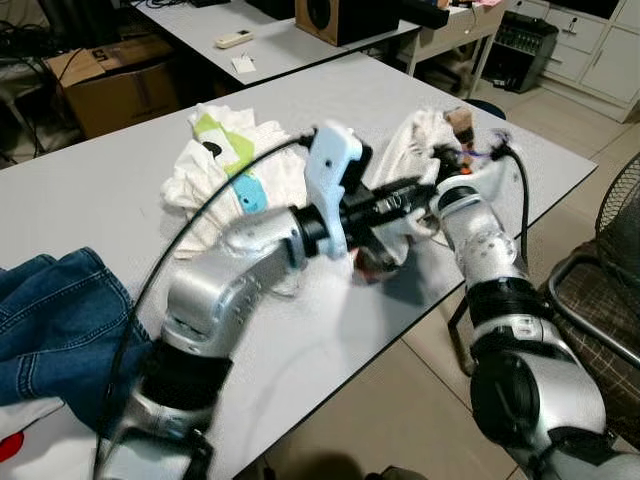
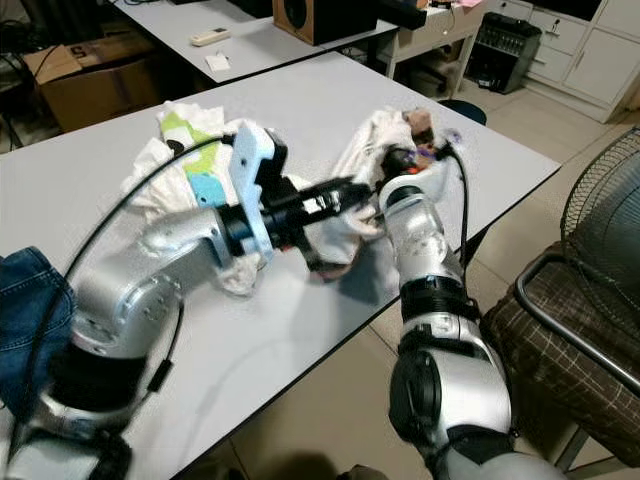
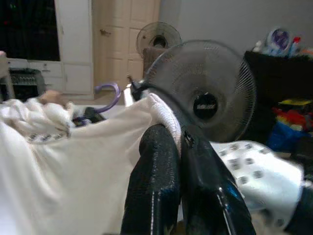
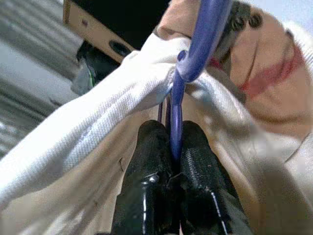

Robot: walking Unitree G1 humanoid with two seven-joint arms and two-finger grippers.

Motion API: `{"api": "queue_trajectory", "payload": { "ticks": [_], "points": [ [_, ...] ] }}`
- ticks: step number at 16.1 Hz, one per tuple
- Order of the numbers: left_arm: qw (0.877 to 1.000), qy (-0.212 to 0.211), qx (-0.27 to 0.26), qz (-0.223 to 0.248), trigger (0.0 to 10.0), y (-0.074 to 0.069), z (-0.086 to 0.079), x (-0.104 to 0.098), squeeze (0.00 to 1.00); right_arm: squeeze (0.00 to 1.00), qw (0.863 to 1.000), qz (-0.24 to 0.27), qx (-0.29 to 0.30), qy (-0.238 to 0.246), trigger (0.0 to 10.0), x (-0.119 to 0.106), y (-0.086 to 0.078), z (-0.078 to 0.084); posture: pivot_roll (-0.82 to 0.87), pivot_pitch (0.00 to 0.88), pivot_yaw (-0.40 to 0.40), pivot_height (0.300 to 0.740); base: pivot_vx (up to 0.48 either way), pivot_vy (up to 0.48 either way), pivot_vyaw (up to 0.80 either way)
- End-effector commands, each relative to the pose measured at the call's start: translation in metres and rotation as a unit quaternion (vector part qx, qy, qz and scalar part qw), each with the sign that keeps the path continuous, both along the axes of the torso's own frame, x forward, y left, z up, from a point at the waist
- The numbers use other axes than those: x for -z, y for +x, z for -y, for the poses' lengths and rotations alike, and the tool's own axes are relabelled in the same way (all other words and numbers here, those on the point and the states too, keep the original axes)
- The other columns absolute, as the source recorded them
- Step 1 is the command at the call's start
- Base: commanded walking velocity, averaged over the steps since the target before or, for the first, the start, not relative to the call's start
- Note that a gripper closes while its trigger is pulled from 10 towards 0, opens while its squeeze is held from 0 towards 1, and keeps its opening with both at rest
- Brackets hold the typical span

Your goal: Hang hanger

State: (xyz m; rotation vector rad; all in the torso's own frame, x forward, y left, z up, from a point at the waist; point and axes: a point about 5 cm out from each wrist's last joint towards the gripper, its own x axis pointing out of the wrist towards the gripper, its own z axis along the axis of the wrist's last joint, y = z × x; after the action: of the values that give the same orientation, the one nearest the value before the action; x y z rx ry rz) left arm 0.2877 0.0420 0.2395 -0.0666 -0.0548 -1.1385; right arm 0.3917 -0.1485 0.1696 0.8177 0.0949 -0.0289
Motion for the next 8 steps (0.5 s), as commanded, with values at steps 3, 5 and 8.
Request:
{"api": "queue_trajectory", "payload": {
  "ticks": [3, 5, 8],
  "points": [
    [0.997, 0.040, -0.040, 0.045, 0.0, 0.016, -0.019, -0.010, 0.00, 0.00, 0.986, 0.016, -0.072, -0.147, 10.0, -0.006, -0.009, -0.001, -0.01, 0.000, -0.013, 0.740, 0.000, 0.000, 0.00],
    [0.996, 0.015, -0.082, 0.035, 0.0, 0.025, -0.023, -0.018, 0.00, 0.00, 0.976, 0.020, -0.115, -0.186, 10.0, -0.006, -0.015, -0.005, -0.01, 0.000, -0.009, 0.740, 0.000, 0.000, 0.00],
    [0.984, 0.050, -0.169, 0.036, 0.7, 0.044, -0.036, -0.013, 0.00, 0.00, 0.971, 0.031, -0.161, -0.176, 10.0, -0.009, -0.032, -0.009, -0.02, 0.000, -0.006, 0.740, 0.000, 0.000, 0.00]
  ]
}}
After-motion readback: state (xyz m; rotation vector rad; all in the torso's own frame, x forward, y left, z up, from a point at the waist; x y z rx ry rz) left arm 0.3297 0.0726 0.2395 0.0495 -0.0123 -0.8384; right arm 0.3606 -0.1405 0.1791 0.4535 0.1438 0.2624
